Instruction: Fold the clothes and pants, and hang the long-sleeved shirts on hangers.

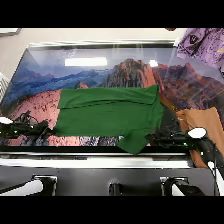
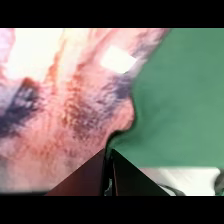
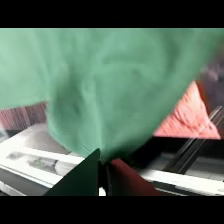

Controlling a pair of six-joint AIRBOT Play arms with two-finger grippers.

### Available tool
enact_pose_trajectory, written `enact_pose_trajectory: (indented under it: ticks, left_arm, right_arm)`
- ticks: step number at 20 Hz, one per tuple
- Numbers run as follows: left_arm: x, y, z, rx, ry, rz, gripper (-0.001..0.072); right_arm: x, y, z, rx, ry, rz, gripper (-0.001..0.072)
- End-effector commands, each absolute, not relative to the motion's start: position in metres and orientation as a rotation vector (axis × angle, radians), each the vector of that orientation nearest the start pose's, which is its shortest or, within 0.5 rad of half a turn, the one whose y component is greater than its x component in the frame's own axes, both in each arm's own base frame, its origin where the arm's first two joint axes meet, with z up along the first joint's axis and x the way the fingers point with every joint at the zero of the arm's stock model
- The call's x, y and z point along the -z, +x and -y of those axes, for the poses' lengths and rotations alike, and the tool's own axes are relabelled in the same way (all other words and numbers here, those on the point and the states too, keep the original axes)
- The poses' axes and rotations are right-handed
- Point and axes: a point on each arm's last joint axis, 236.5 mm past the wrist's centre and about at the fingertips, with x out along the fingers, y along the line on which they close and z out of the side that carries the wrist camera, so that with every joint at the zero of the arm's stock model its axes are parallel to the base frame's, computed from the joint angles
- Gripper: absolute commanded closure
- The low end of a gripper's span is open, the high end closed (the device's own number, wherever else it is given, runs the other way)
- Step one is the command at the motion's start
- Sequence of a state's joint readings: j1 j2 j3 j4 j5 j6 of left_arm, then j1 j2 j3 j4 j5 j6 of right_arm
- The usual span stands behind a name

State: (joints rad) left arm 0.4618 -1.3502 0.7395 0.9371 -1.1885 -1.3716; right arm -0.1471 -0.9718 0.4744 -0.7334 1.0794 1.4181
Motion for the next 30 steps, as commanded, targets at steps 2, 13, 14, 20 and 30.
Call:
enact_pose_trajectory:
  ticks: [2,13,14,20,30]
  left_arm:
    - [0.047,0.29,-0.002,-0.043,-0.94,-1.434,0.0693]
    - [-0.019,0.254,-0.002,-0.072,-0.729,-1.336,0.0693]
    - [-0.018,0.261,-0.002,-0.068,-0.716,-1.318,0.0693]
    - [-0.018,0.341,-0.002,-0.028,-0.649,-1.253,0.0693]
    - [0.041,0.465,0.017,0.048,-0.582,-1.335,0.0693]
  right_arm:
    - [0.017,0.25,-0.1,-0.204,0.752,-1.35,0.0679]
    - [-0.047,0.162,-0.09,-0.185,0.574,-1.342,0.068]
    - [-0.05,0.171,-0.088,-0.199,0.553,-1.327,0.068]
    - [-0.041,0.268,-0.077,-0.268,0.486,-1.318,0.068]
    - [0.017,0.41,-0.048,-0.222,0.475,-1.313,0.0679]
